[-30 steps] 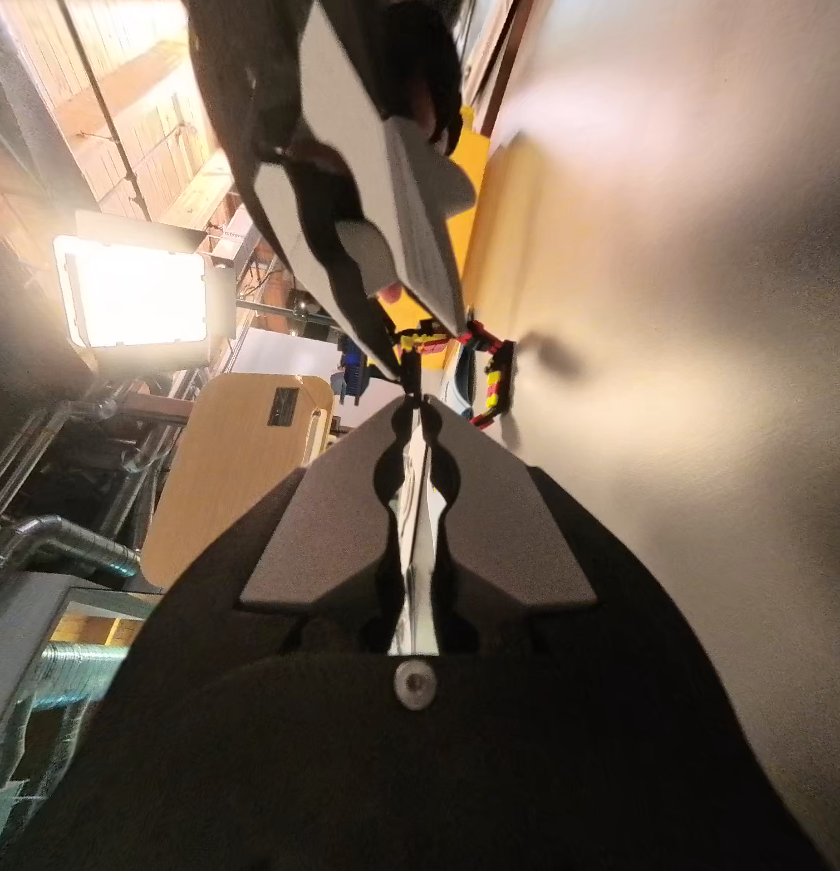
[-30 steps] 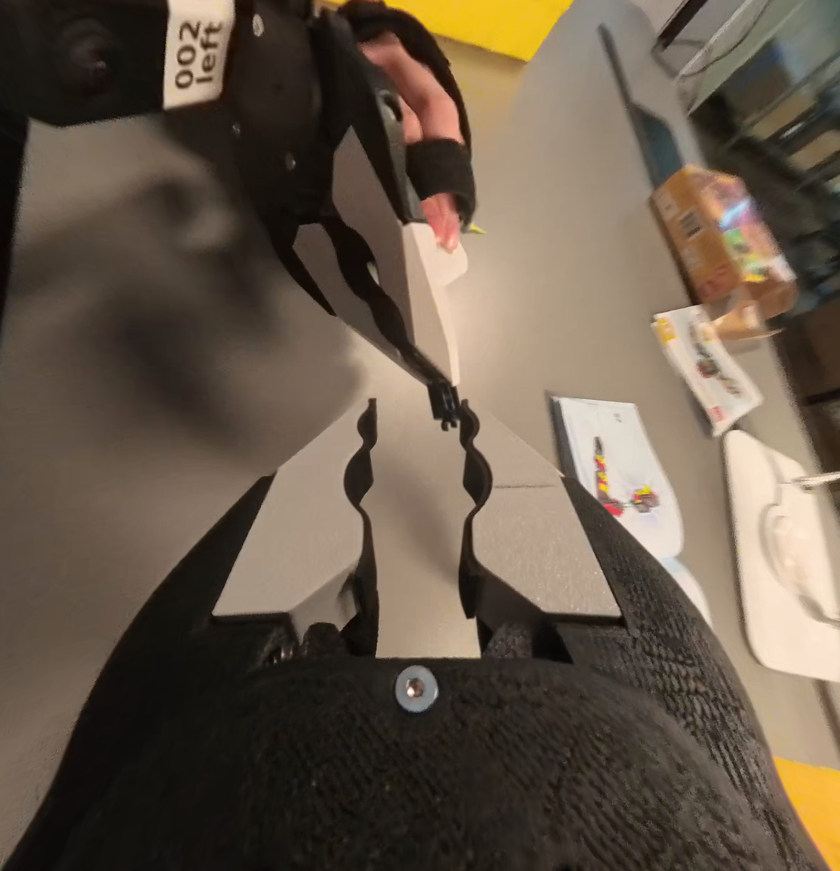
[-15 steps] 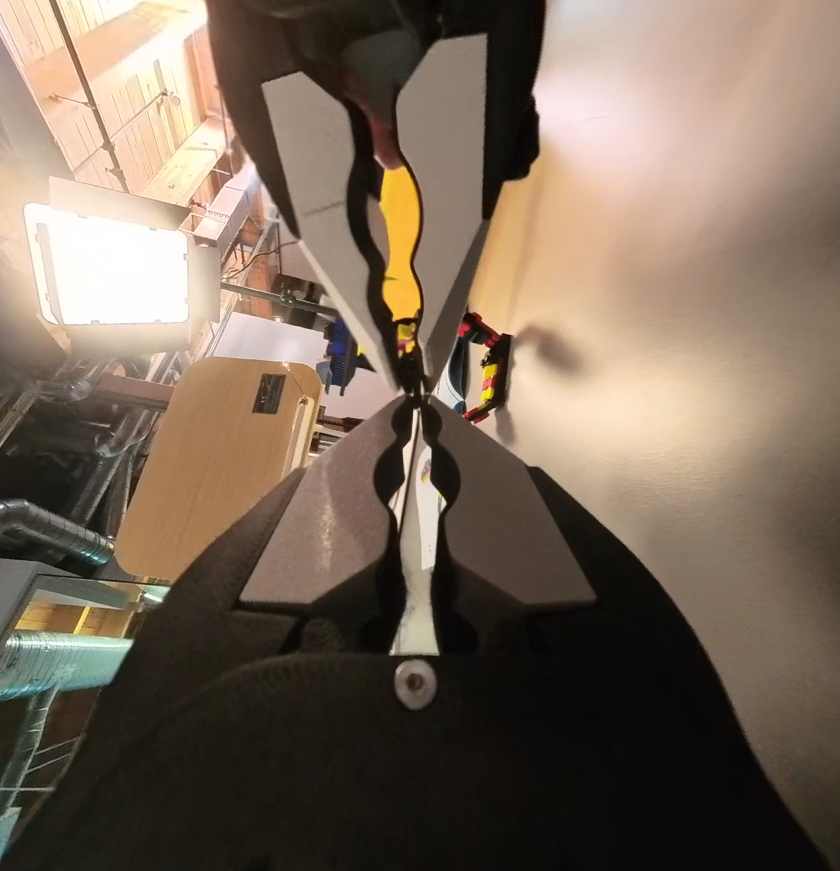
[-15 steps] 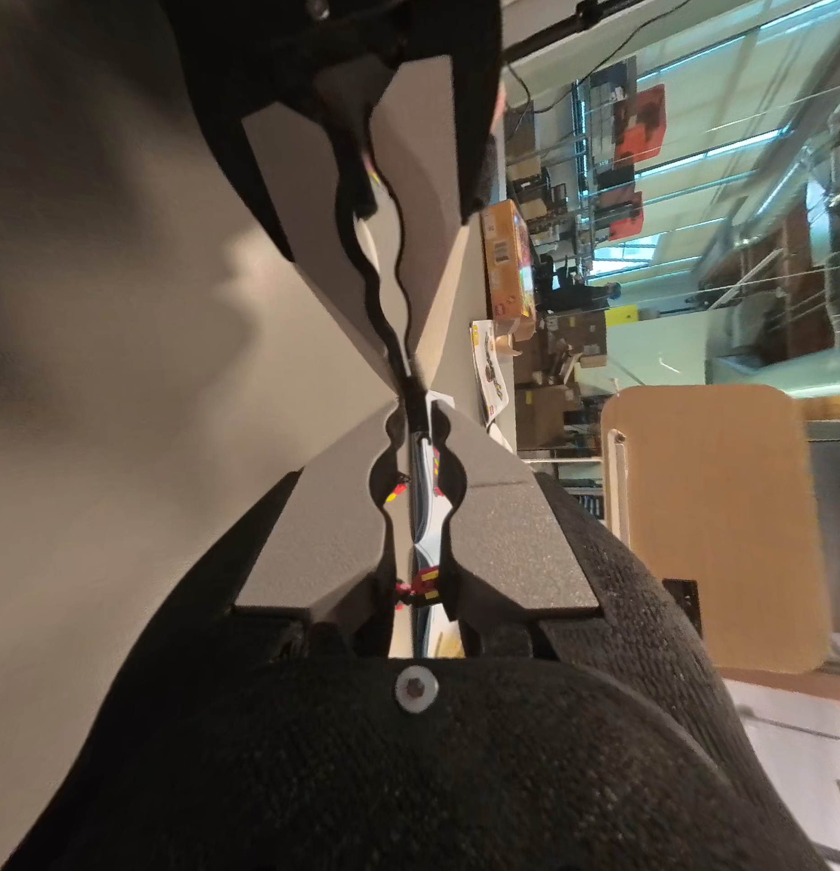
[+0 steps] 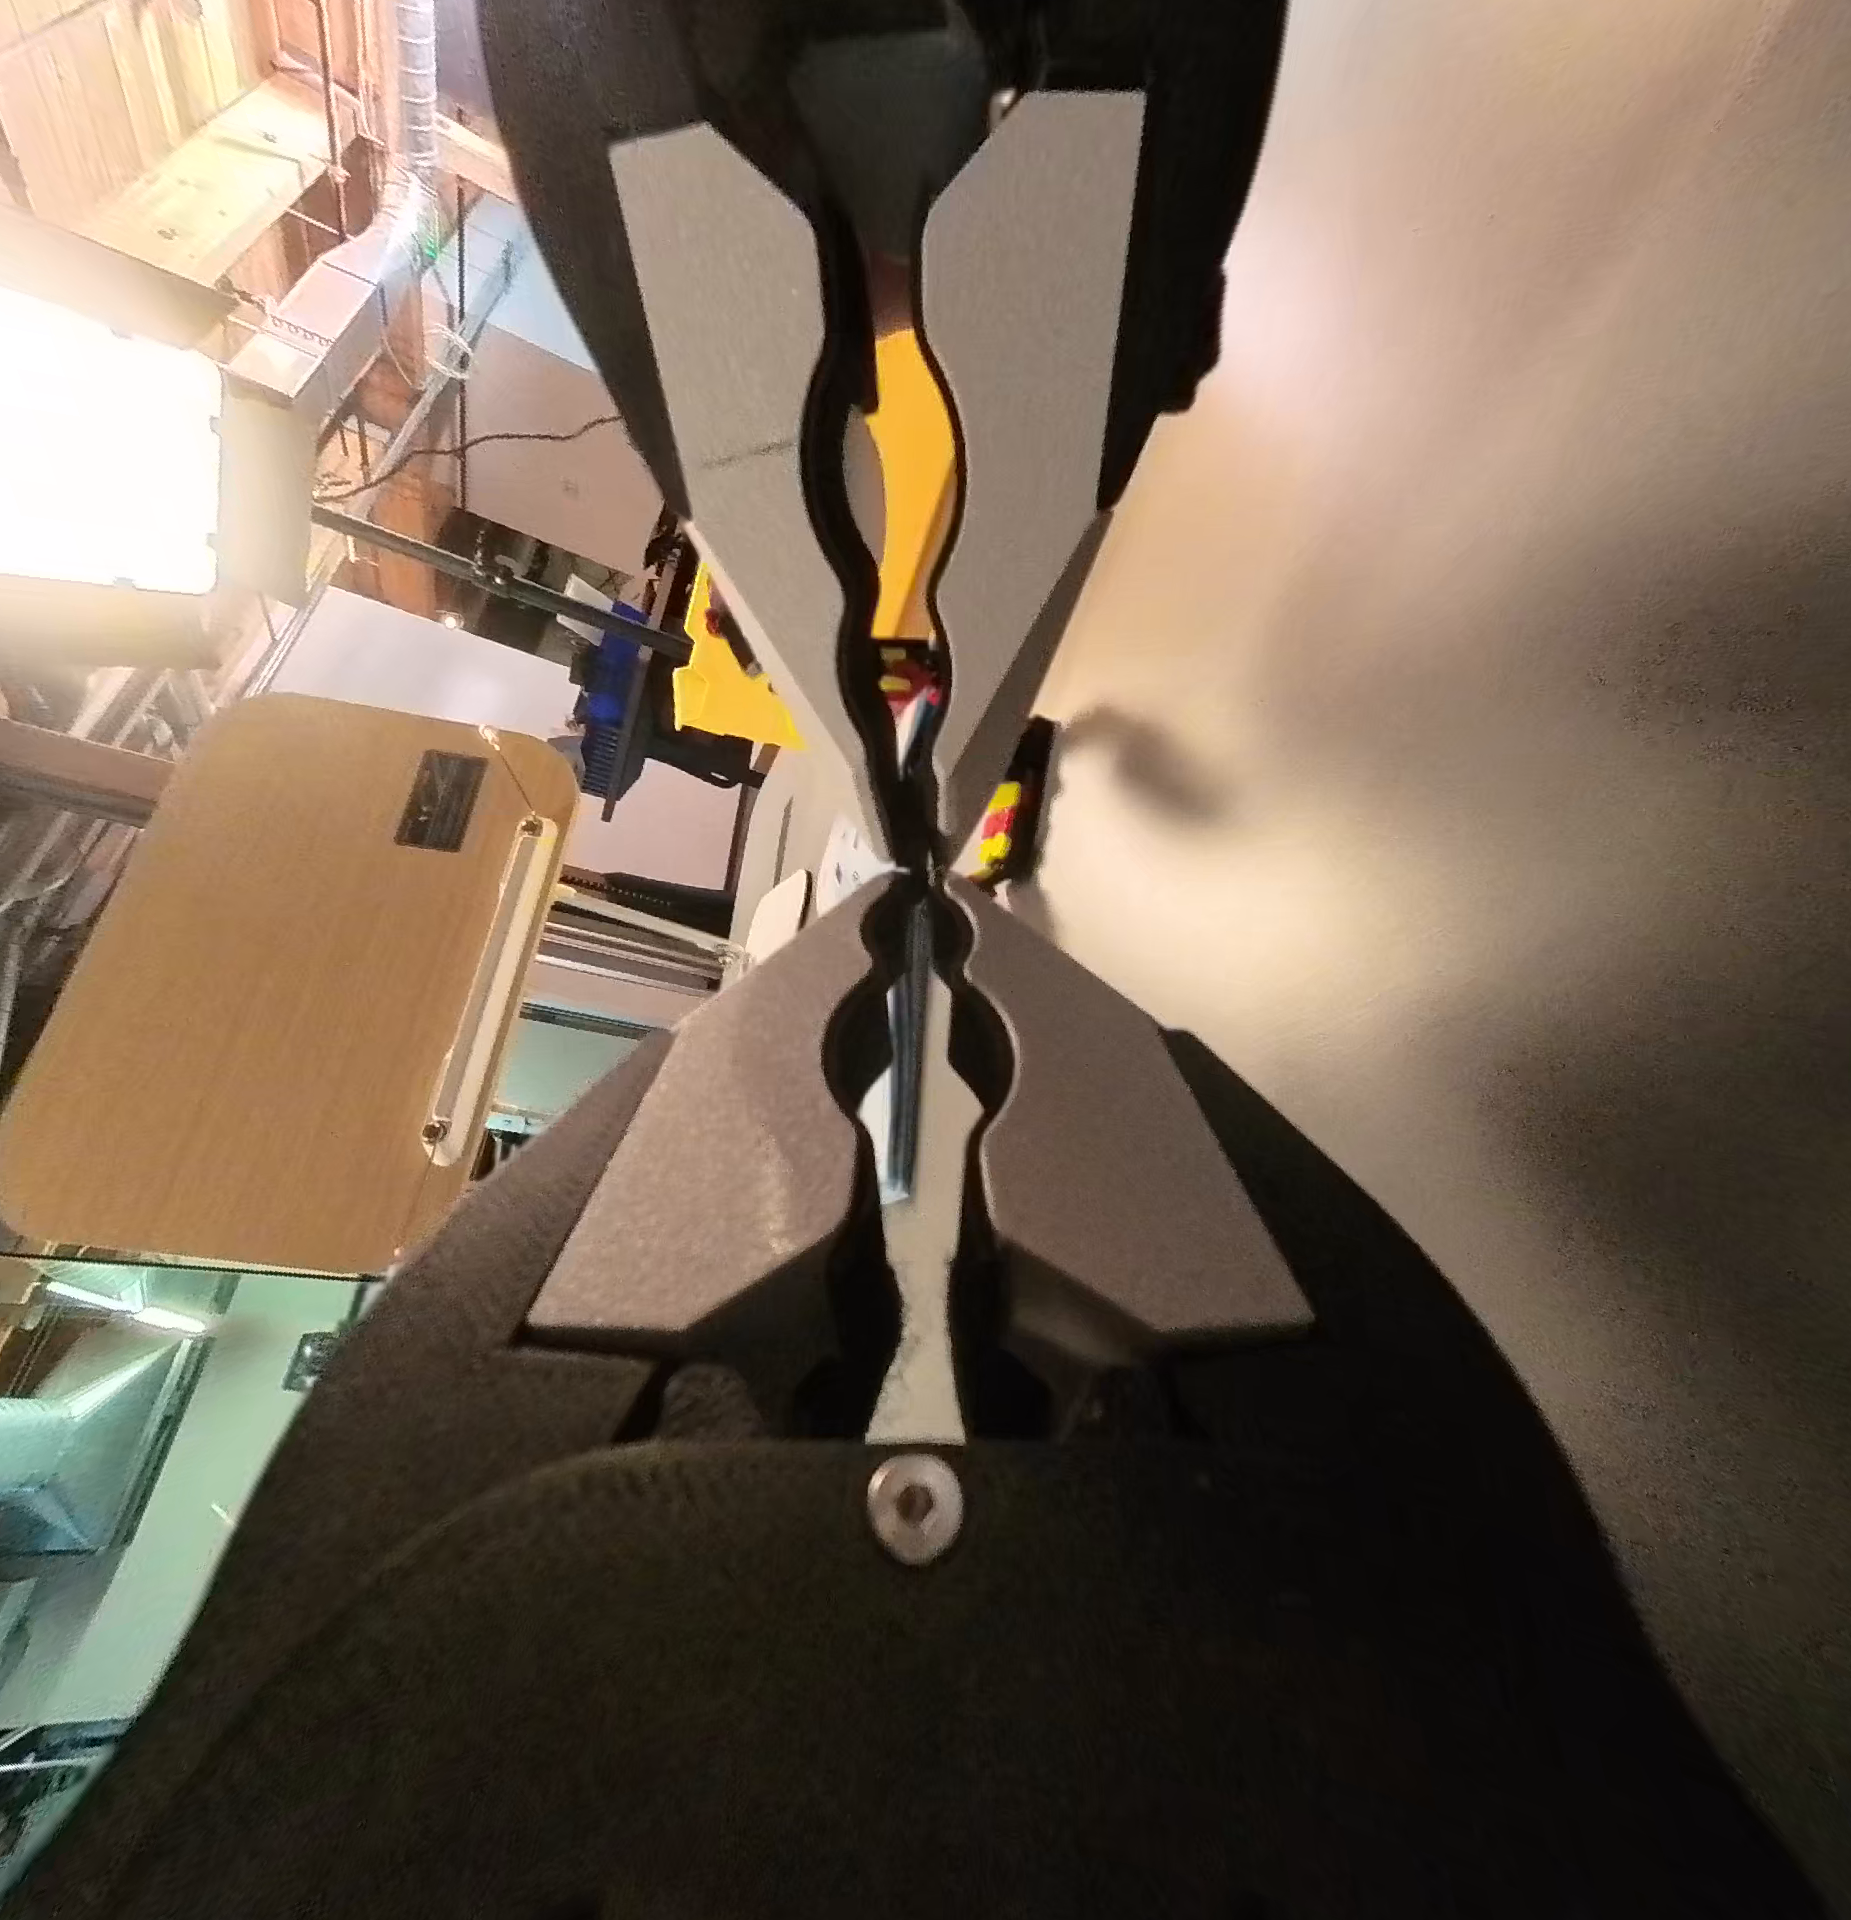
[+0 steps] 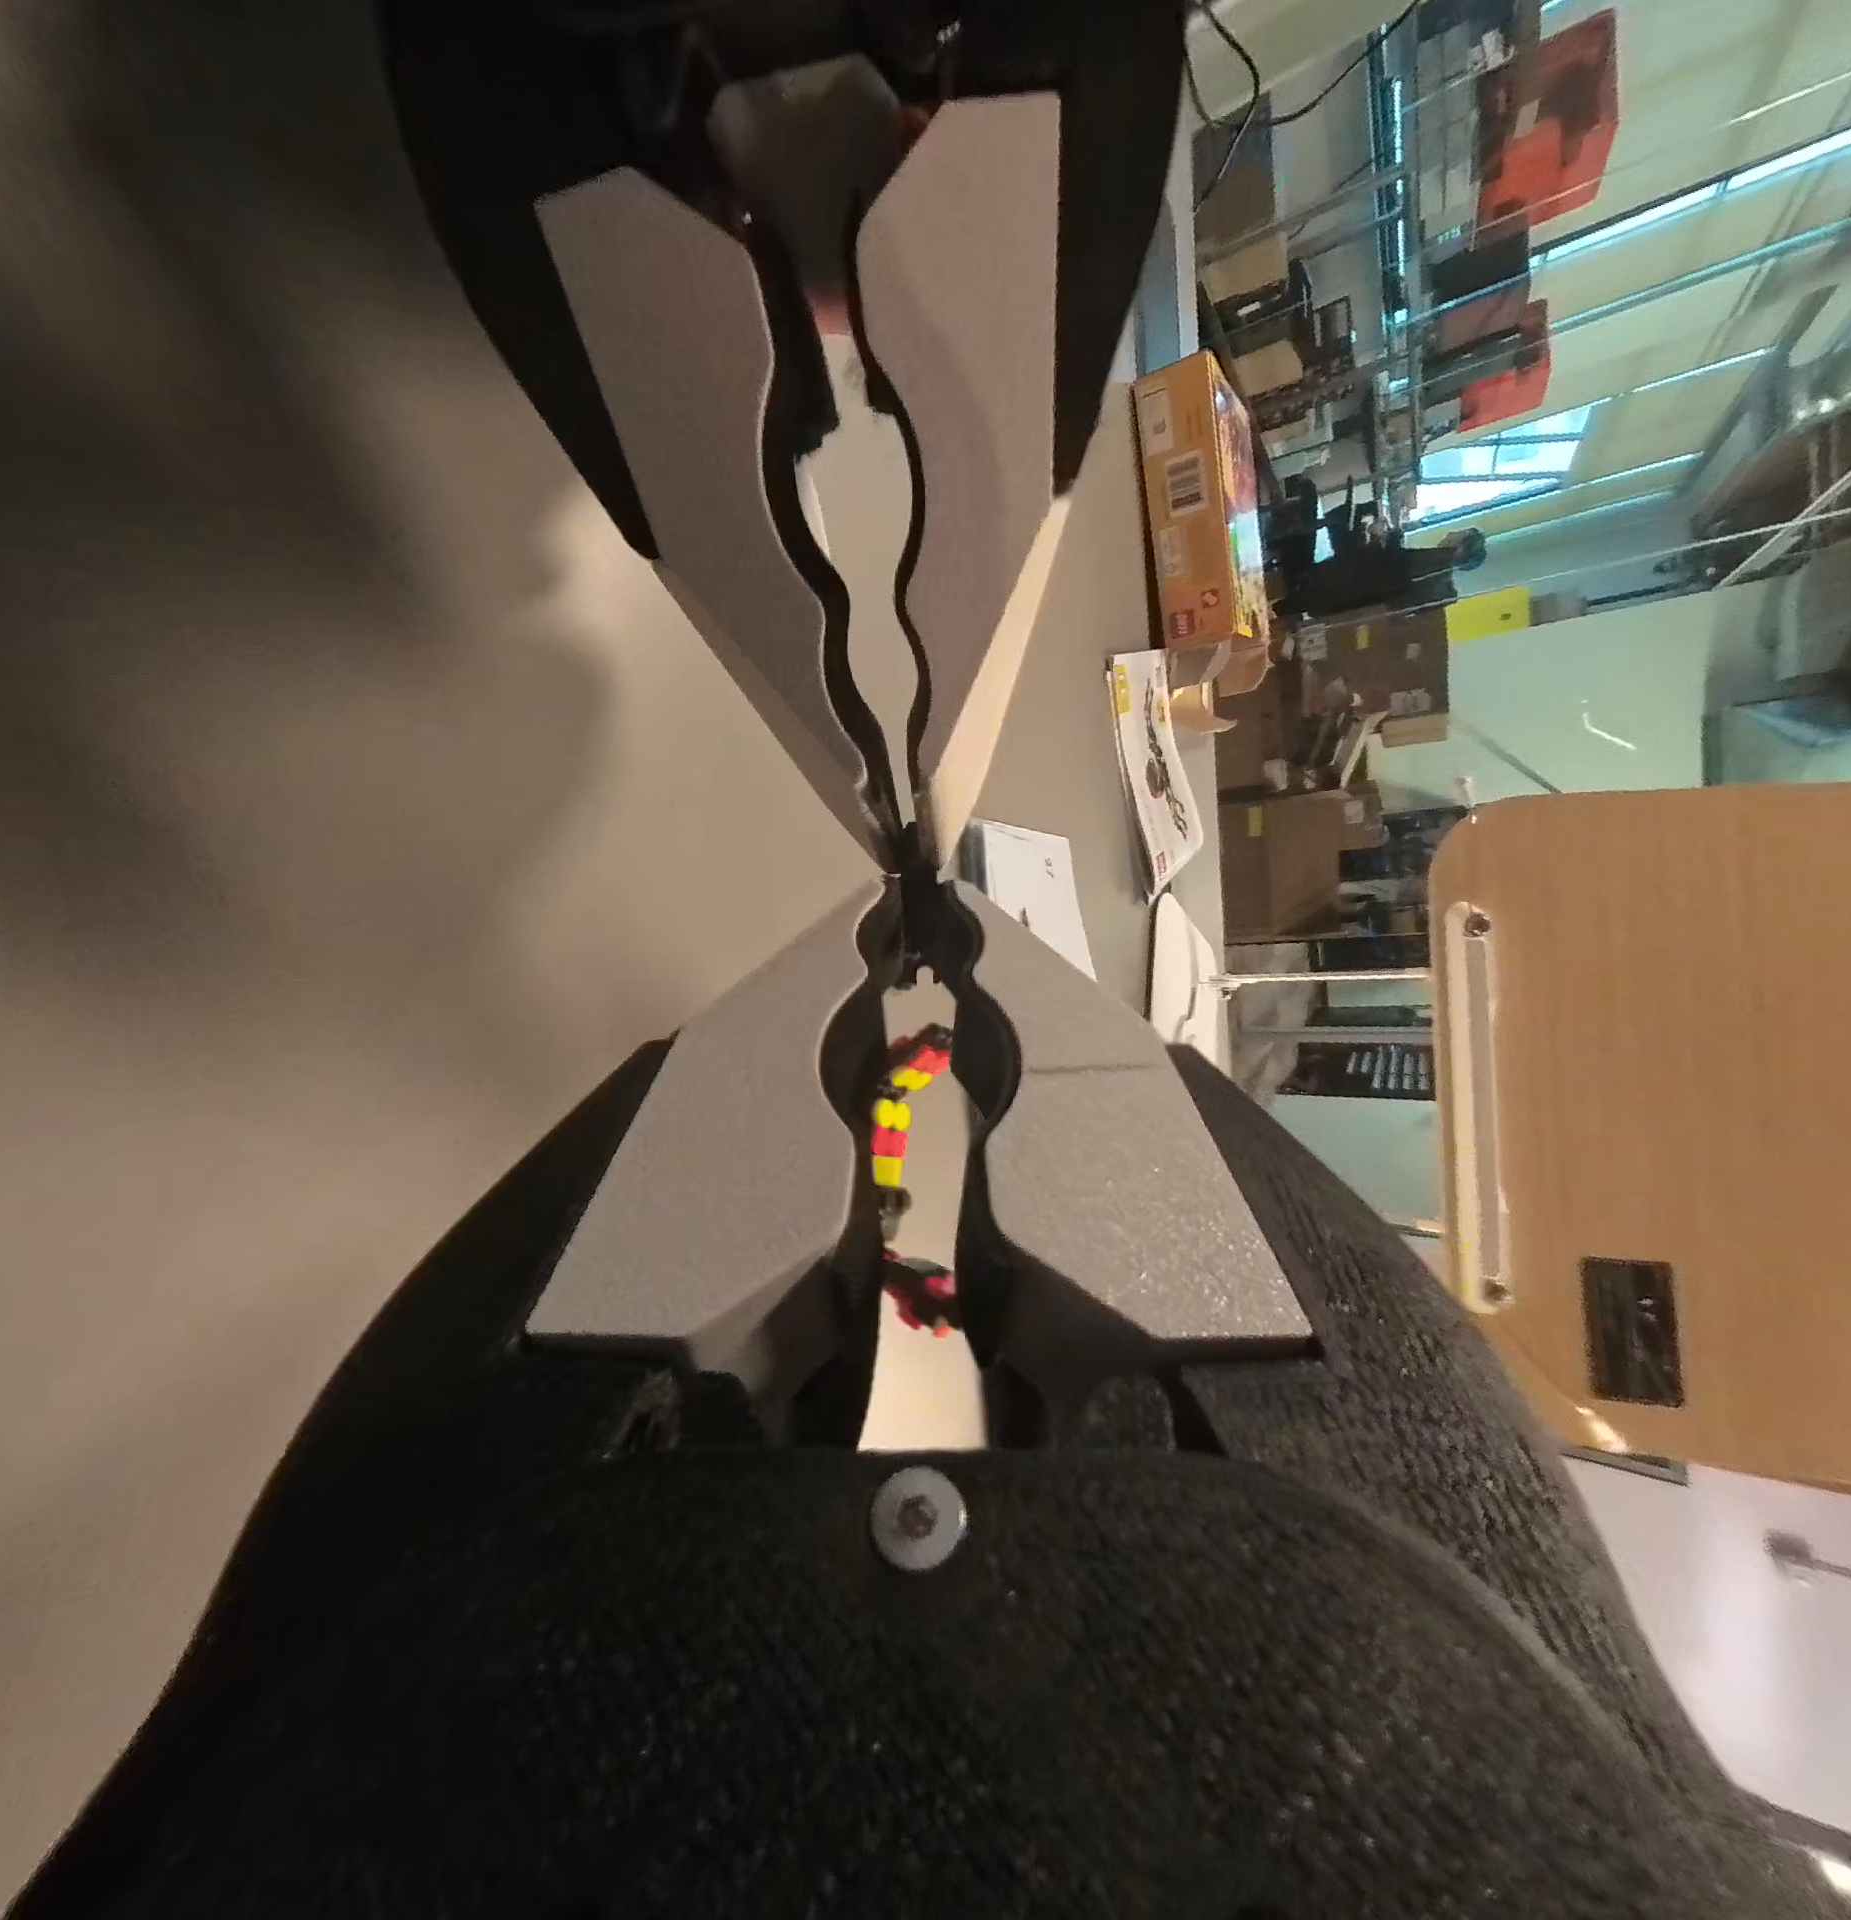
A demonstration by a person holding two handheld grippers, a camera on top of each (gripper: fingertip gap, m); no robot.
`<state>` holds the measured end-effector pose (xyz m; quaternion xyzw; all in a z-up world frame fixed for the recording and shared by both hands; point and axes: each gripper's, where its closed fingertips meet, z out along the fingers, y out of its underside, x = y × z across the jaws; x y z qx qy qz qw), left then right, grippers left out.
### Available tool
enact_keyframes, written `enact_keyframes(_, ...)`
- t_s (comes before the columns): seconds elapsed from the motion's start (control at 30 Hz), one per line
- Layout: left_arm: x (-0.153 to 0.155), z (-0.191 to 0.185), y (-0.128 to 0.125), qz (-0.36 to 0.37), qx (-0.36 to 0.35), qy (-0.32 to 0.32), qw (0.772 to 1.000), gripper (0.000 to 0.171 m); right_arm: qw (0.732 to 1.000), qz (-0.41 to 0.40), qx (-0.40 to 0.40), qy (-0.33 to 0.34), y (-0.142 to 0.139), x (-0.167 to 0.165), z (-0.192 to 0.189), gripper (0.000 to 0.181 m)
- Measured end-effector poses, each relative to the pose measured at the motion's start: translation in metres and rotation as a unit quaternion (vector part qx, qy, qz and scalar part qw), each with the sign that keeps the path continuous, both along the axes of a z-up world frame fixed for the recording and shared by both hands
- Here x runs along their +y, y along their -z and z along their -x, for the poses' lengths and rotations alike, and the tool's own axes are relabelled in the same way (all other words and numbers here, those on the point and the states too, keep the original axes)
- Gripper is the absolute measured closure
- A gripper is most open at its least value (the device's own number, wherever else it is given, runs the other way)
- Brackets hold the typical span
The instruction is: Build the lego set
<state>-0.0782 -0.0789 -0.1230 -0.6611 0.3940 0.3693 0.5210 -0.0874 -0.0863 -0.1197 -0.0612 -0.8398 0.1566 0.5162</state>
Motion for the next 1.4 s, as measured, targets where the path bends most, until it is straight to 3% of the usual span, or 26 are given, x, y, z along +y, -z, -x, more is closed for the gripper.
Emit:
enact_keyframes(0.1,0.001,0.004,-0.004,-0.009,-0.018,-0.006,1.0,0.17,0.995,0.098,0.005,0.025,-0.005,0.003,0.005,0.173)
enact_keyframes(0.13,0.0,0.005,-0.005,-0.01,-0.024,-0.007,1.0,0.171,0.993,0.109,0.009,0.037,-0.007,0.008,0.005,0.156)
enact_keyframes(0.2,-0.001,0.007,-0.004,-0.01,-0.018,-0.01,1.0,0.171,0.992,0.116,0.005,0.054,-0.004,0.016,0.004,0.144)
enact_keyframes(0.4,-0.005,0.005,0.002,0.0,0.026,-0.016,1.0,0.17,0.99,0.12,0.03,0.062,0.0,0.019,-0.004,0.144)
enact_keyframes(0.57,-0.019,-0.004,0.03,0.073,0.152,0.011,0.986,0.17,0.988,0.143,0.032,0.052,0.01,0.019,-0.017,0.143)
enact_keyframes(0.67,-0.027,-0.011,0.05,0.124,0.188,0.039,0.974,0.17,0.986,0.157,0.044,0.037,0.012,0.019,-0.021,0.144)
enact_keyframes(0.87,-0.042,-0.013,0.055,0.184,0.22,0.075,0.955,0.161,0.974,0.163,0.152,0.026,-0.004,0.031,-0.013,0.144)
enact_keyframes(1.0,-0.062,-0.008,0.042,0.201,0.151,0.053,0.967,0.132,0.962,0.186,0.2,0.018,-0.022,0.03,-0.016,0.144)
enact_keyframes(1.1,-0.077,0.005,0.029,0.182,0.09,-0.012,0.979,0.127,0.955,0.213,0.205,0.015,-0.027,0.032,-0.018,0.144)
enact_keyframes(1.2,-0.099,0.016,0.007,0.119,-0.005,-0.111,0.987,0.125,0.943,0.264,0.202,0.013,-0.034,0.034,-0.019,0.145)
enact_keyframes(1.27,-0.12,0.018,-0.011,0.049,-0.095,-0.177,0.978,0.124,0.933,0.302,0.198,0.006,-0.04,0.034,-0.02,0.146)
enact_keyframes(1.4,-0.18,0.003,-0.038,-0.091,-0.231,-0.264,0.932,0.117,0.908,0.375,0.183,-0.034,-0.051,0.019,-0.024,0.148)
